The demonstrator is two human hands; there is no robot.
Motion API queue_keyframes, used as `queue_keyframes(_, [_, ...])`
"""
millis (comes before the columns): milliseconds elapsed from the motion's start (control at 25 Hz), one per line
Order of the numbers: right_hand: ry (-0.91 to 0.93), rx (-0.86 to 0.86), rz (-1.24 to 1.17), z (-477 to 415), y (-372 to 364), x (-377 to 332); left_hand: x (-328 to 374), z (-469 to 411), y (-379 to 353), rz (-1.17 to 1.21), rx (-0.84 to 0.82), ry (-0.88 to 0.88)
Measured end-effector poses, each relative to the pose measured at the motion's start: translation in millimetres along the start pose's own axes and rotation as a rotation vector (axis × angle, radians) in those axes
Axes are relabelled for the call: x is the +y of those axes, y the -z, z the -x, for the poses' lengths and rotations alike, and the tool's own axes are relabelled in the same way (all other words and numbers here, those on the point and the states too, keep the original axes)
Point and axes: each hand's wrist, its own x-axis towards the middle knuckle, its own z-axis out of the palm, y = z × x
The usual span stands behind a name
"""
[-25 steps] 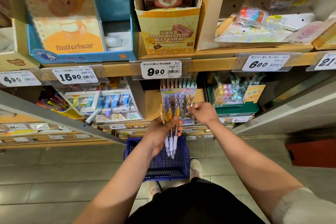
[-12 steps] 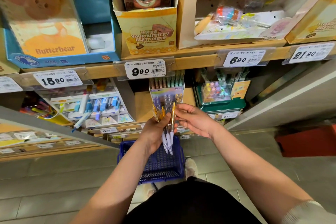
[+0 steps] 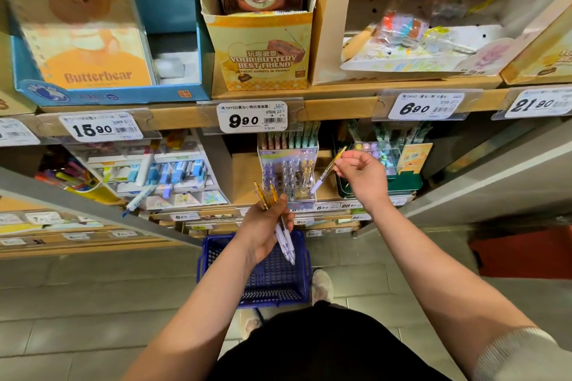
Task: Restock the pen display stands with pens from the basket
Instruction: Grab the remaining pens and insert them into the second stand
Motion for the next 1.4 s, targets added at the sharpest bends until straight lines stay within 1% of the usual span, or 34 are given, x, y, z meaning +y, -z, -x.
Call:
queue_keyframes(120, [0.133, 0.065, 0.237, -0.5, -9.4, 6.4, 3.8, 1.3, 0.6, -0.019, -0.046, 0.01])
queue_keyframes(200, [0.205, 0.076, 0.326, 1.2, -18.7, 11.9, 4.8, 1.8, 1.6, -0.036, -0.051, 0.019])
queue_keyframes(280, [0.237, 0.07, 0.395, 0.5, -26.1, 17.5, 4.0, 2.2, 3.2, -0.03, -0.046, 0.019])
queue_keyframes(440, [0.252, -0.012, 0.548, -4.8, -35.3, 28.2, 4.4, 3.9, 8.3, 0.007, -0.073, 0.004])
queue_keyframes(600, [0.235, -0.106, 0.701, -9.2, -44.1, 38.2, 5.9, 5.7, 15.6, 0.033, -0.099, -0.047])
queue_keyframes(800, [0.237, -0.07, 0.771, -9.0, -47.7, 44.7, 6.2, 8.0, 17.4, -0.017, -0.066, -0.061])
queue_keyframes(880, [0.189, -0.064, 0.794, -8.9, -48.1, 44.3, 5.5, 9.6, 16.3, -0.04, -0.065, -0.063])
queue_keyframes(1000, [-0.027, -0.113, 0.78, -5.2, -43.3, 38.6, 6.3, 10.6, 13.2, -0.046, -0.056, -0.053])
queue_keyframes(1080, [-0.117, -0.202, 0.74, 4.3, -38.0, 29.5, 8.4, 9.8, 10.0, -0.055, -0.039, -0.054])
queue_keyframes(1120, [-0.13, -0.254, 0.653, 11.1, -35.9, 23.5, 9.3, 9.0, 8.4, -0.065, -0.033, -0.054])
queue_keyframes(1200, [-0.152, -0.387, 0.376, 28.6, -33.3, 5.5, 9.6, 7.7, 3.9, -0.085, -0.043, -0.056])
queue_keyframes(1280, [-0.233, -0.541, 0.122, 44.1, -34.0, -10.5, 9.1, 7.2, -1.1, -0.119, -0.064, -0.068])
queue_keyframes(1320, [-0.261, -0.586, 0.057, 49.5, -35.3, -15.4, 8.5, 6.9, -3.4, -0.14, -0.065, -0.079])
queue_keyframes(1400, [-0.247, -0.572, 0.064, 55.2, -40.4, -19.9, 7.9, 5.7, -5.9, -0.163, -0.059, -0.1])
